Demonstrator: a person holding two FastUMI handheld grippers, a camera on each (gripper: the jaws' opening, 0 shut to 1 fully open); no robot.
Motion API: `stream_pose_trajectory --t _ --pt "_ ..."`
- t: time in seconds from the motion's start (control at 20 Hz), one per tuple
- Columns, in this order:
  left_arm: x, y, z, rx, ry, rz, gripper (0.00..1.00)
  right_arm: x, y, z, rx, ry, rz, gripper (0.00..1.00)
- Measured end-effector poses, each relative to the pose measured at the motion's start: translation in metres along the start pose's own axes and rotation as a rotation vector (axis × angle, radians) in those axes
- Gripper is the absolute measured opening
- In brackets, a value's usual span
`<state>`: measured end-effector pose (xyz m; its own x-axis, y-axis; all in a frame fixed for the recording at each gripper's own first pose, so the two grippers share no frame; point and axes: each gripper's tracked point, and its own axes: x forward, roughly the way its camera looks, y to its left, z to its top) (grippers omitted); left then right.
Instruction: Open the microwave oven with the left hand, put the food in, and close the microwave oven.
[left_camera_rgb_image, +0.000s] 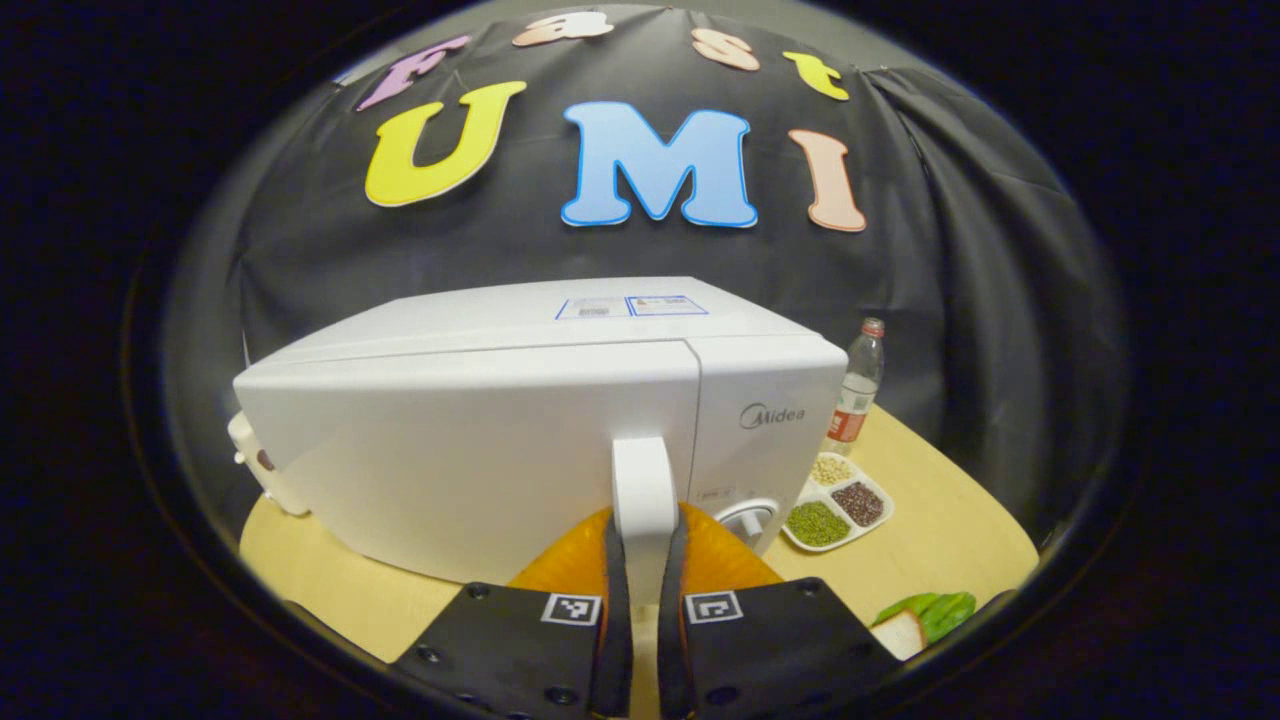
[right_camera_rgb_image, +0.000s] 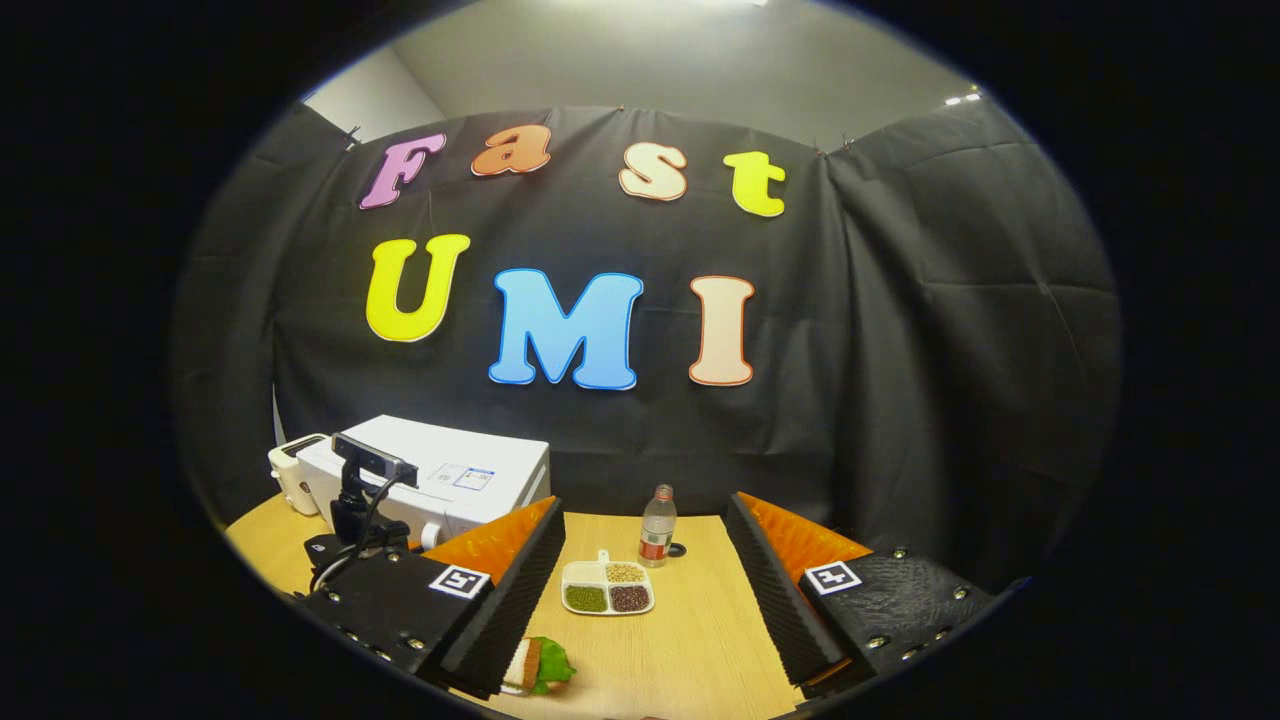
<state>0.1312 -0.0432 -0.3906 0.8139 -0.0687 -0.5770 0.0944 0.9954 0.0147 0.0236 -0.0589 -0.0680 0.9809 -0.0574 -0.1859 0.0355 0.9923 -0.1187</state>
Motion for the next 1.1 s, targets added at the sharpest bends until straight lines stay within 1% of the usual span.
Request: stream_pose_trajectory --t 0.05,0.1,0.35,0.4,0.5,0.6,0.7,0.75,0.85,0.9,1.0,1.1 --pt "0.001 0.000 0.002 0.001 0.003 0.000 0.17 -0.001 0.002 0.000 0.000 0.001 0.005 0.99" --pt "0.001 -0.001 0.002 -0.001 0.007 0.002 0.09 -0.001 0.003 -0.001 -0.002 0.003 0.007 0.99" --pt "-0.001 0.000 0.000 -0.018 0.030 -0.008 0.09 -0.008 0.001 -0.001 0.005 0.002 0.011 0.99" --pt "-0.004 0.000 -0.002 -0.024 0.041 -0.010 0.07 -0.010 0.001 -0.001 0.008 -0.001 0.011 0.99" --pt "-0.029 0.002 -0.013 -0.026 0.047 -0.003 0.11 -0.011 0.000 -0.001 0.015 -0.004 0.007 0.99" --pt "-0.054 0.004 -0.023 -0.025 0.042 -0.014 0.09 -0.013 0.003 -0.002 0.026 -0.005 0.008 0.99" --pt "-0.072 0.007 -0.032 -0.030 0.061 -0.033 0.09 -0.013 0.015 -0.005 0.041 0.000 0.033 0.99" --pt "-0.081 0.010 -0.035 -0.028 0.068 -0.039 0.11 -0.014 0.020 -0.004 0.043 0.000 0.043 0.98" --pt "-0.100 0.015 -0.043 -0.007 0.074 -0.051 0.11 -0.016 0.032 -0.002 0.049 -0.007 0.061 0.99" --pt "-0.111 0.018 -0.049 -0.005 0.076 -0.063 0.09 -0.019 0.037 -0.002 0.053 -0.011 0.068 0.99" --pt "-0.133 0.025 -0.058 -0.010 0.081 -0.095 0.10 -0.022 0.048 -0.004 0.053 -0.009 0.076 0.99" --pt "-0.154 0.037 -0.069 0.016 0.091 -0.118 0.10 -0.024 0.062 -0.008 0.058 -0.001 0.087 0.99"
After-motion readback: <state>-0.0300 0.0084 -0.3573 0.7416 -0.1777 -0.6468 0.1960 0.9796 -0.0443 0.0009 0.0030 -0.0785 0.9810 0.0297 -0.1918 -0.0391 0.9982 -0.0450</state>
